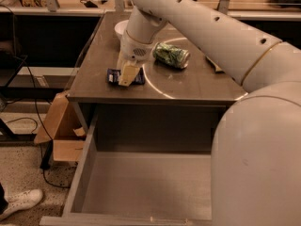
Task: Pick rxbar blueberry from top drawer and place on counter
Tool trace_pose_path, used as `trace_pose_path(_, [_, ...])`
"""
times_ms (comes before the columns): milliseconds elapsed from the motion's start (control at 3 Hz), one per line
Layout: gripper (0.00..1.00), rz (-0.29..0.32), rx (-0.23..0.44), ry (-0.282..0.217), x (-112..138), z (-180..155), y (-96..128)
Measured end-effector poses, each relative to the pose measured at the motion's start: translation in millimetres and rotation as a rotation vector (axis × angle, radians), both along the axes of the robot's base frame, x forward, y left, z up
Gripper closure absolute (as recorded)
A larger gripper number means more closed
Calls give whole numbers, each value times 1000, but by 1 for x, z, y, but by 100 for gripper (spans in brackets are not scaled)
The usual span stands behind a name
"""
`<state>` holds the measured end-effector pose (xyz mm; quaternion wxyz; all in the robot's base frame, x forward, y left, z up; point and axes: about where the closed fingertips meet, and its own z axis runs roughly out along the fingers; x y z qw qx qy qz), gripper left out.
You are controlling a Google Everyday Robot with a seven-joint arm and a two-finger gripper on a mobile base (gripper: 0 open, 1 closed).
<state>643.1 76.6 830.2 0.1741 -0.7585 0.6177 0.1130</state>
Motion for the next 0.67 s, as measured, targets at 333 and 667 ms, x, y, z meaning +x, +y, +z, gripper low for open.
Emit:
trace_pose_path(333, [0, 0, 0, 0, 0, 0, 0])
trace_pose_path(667, [0, 0, 0, 0, 0, 0, 0])
